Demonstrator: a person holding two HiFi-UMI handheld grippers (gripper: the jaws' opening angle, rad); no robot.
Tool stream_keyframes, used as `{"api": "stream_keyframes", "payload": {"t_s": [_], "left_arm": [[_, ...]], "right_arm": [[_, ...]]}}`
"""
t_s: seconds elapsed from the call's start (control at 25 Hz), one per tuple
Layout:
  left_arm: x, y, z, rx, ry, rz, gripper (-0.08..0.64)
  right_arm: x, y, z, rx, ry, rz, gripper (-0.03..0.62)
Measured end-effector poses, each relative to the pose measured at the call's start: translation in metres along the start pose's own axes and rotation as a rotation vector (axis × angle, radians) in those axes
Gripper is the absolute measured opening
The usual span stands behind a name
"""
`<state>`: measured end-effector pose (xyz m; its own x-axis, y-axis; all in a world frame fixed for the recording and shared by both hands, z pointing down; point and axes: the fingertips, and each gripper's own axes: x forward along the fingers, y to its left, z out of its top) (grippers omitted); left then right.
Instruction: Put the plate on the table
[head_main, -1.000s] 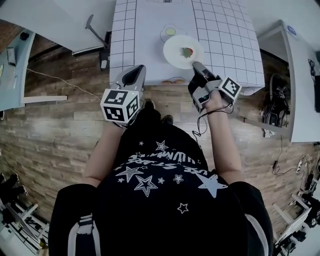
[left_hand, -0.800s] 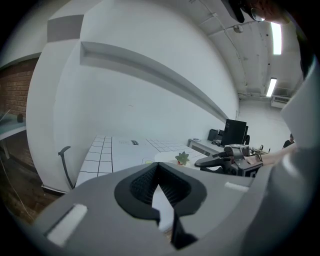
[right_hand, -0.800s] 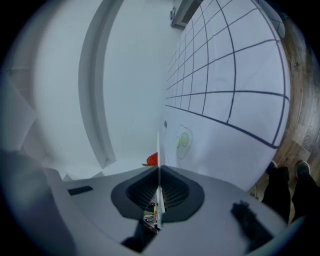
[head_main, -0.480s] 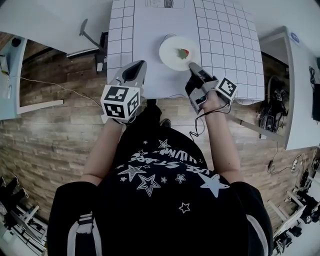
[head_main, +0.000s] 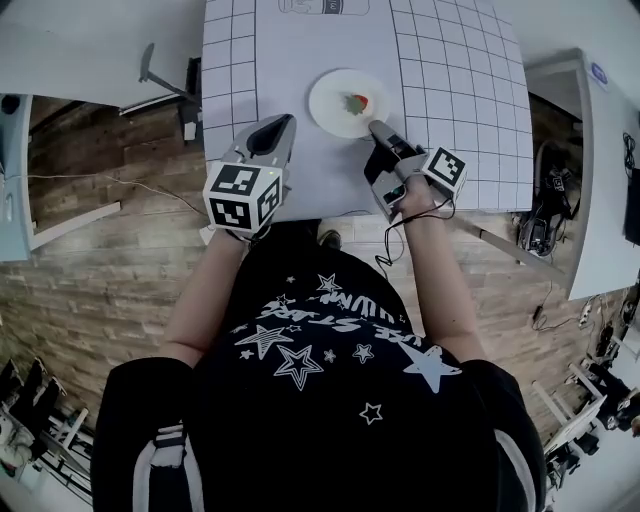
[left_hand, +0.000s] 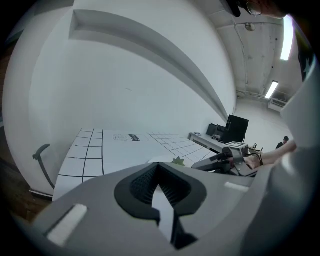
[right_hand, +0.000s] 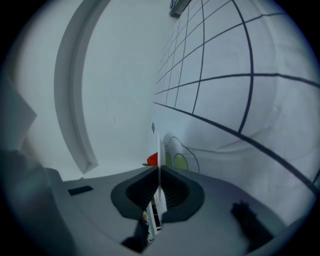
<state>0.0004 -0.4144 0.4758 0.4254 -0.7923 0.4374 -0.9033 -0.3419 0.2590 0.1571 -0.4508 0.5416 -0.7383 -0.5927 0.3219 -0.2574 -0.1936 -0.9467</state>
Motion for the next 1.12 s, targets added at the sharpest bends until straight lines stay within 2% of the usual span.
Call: {"api": "stream_keyframes", "payload": {"t_s": [0.36, 0.68, 0.92, 1.12], "left_arm": [[0.018, 0.011, -0.006, -0.006, 0.030, -0.012, 0.009], [0.020, 0.015, -0.003, 0.008, 0.024, -0.007, 0.009], [0.015, 0.014, -0.004, 0.012, 0.022, -0.006, 0.009], [0.009, 0.014, -0.002, 0.023, 0.006, 0.001, 0.009]], "right_arm": [[0.010, -0.009, 0.004, -0.022, 0.010, -0.046, 0.020], [0.009, -0.024, -0.002, -0.072, 0.047, -0.200, 0.026], [0.006, -0.026, -0.002, -0.142, 0.054, -0.240, 0.031], [0.004, -0.027, -0.006, -0.142, 0.071, -0.238, 0.037]]}}
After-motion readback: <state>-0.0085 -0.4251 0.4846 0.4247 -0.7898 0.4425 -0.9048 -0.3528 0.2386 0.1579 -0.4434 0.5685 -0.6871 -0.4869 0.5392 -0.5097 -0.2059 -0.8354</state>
